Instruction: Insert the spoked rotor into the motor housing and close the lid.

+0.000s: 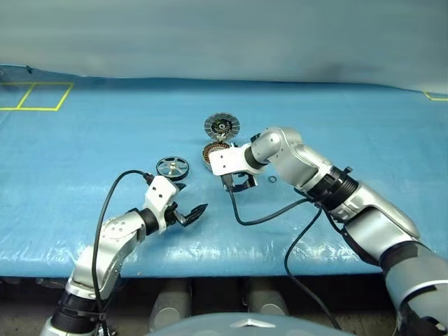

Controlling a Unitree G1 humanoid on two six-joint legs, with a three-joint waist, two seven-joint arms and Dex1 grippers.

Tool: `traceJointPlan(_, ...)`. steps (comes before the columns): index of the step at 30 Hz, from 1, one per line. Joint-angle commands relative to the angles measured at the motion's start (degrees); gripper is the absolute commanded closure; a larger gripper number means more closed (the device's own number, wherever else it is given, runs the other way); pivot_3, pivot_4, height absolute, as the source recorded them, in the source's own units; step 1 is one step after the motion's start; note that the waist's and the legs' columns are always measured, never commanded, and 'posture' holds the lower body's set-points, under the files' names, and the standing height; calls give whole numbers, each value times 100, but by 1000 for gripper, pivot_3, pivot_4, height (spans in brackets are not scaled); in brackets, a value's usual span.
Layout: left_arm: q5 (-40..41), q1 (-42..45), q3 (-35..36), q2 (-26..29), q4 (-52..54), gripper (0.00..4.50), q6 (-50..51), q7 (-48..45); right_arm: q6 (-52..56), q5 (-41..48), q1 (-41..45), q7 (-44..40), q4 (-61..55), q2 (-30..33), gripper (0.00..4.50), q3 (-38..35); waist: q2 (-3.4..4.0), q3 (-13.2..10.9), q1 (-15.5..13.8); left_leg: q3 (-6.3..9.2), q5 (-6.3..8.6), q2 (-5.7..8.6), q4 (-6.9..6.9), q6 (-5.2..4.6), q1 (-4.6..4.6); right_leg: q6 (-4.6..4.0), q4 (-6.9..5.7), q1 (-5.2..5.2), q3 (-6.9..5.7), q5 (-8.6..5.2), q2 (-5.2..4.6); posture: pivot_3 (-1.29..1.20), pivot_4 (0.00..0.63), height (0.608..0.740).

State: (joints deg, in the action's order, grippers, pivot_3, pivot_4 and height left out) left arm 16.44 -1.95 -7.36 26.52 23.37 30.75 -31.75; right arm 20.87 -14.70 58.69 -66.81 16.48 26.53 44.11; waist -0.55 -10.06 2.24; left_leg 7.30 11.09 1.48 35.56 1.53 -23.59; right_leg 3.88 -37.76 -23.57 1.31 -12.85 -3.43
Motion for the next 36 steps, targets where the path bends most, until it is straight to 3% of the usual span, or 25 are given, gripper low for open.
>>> traceJointPlan(1,-12,-70,-48,-55,352,0,-96,39,-266,-183,288,113,417,-217,35,-222,1,0,-1,0,0,1,0,0,-1,0,0,-1,0,0,0,0,150,740)
traceJointPlan(13,-63,-183,-81,-142,425,0,-142,135,-809,-503,543,436,1817,-747,35,-486,2,-1,2,-1,-2,1,-3,2,0,-27,-1,-3,1,17,1,0,150,740)
traceJointPlan(26,-96,-198,-109,-205,420,0,-180,199,-1046,-667,464,379,2579,-1032,35,-581,4,-1,23,-1,-4,1,-3,5,5,-28,-5,1,1,17,2,0,150,740)
traceJointPlan(29,-103,-214,-114,-236,421,0,-179,236,-1080,-688,438,276,2591,-1079,628,-585,4,0,25,-1,-4,1,-3,5,7,-28,-6,3,1,17,2,0,150,740)
traceJointPlan(34,-126,-235,-148,-266,410,0,-202,264,-1158,-764,442,311,2546,-1133,2263,-651,5,0,22,0,-4,1,-4,6,8,-28,-6,4,1,17,3,0,150,740)
traceJointPlan(36,-131,-244,-164,-274,408,0,-220,269,-1157,-799,425,272,2479,-1137,2359,-657,5,0,26,-1,-4,1,-4,6,8,-29,-6,3,2,17,3,0,150,740)
